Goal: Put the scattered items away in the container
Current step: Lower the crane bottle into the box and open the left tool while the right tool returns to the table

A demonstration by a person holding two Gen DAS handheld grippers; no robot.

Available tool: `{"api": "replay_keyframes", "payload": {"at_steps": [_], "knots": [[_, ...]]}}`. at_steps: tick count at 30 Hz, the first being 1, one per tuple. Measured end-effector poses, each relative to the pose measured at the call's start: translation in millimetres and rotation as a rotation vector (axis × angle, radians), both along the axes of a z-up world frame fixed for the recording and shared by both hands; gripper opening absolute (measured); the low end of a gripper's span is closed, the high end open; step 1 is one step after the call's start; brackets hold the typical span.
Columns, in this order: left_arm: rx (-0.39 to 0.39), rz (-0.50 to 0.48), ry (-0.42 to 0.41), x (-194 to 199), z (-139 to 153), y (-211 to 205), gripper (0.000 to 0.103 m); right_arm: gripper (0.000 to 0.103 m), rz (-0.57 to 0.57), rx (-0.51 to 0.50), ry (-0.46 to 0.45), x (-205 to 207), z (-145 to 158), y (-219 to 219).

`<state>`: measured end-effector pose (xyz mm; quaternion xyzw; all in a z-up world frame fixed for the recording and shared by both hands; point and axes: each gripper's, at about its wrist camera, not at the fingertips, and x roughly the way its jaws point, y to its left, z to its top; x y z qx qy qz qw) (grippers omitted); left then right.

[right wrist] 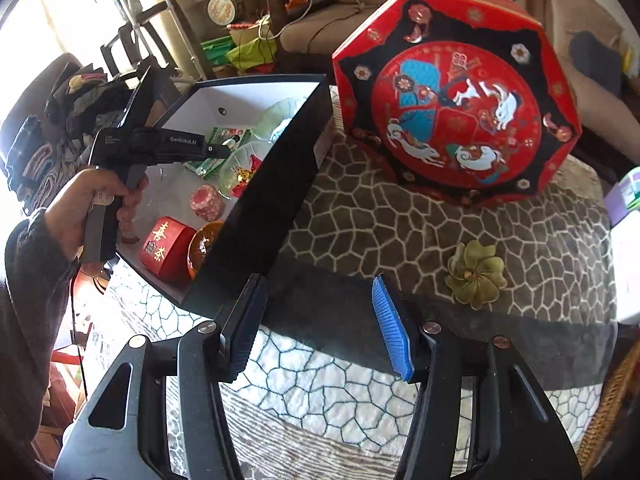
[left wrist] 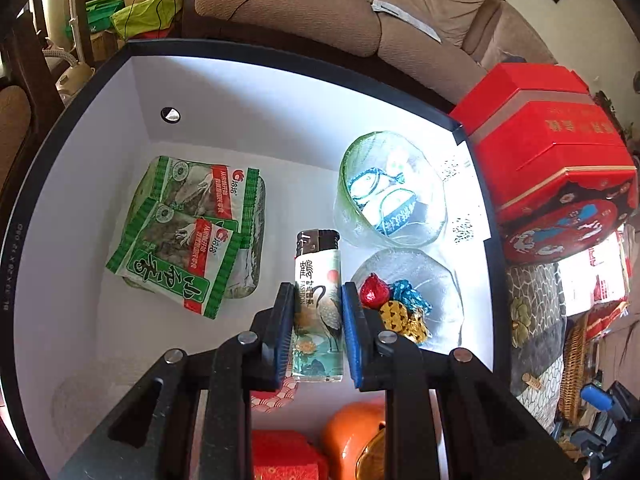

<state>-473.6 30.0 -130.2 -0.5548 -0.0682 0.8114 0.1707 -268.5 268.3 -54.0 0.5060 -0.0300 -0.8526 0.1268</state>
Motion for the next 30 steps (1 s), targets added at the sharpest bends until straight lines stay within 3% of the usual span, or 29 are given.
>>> {"api": "replay_keyframes", "payload": {"at_steps": [12, 26, 30], "knots": [[-0.148, -0.001, -0.024, -44.4, -25.2, 17.2, 0.023, 0.052, 0.017, -0.053, -0.009, 12.2, -21.7, 16.7], [-0.139, 0.028, -0.055, -47.7, -47.7, 6.2, 0.024, 0.052, -0.025, -0.067, -0.031, 16.6, -38.4, 40.0], [-0.117, 0.015, -0.078, -43.2, -42.1, -0.5, 0.033, 0.052, -0.033, -0.063, -0.026, 23.1, -30.4, 44.7]]}}
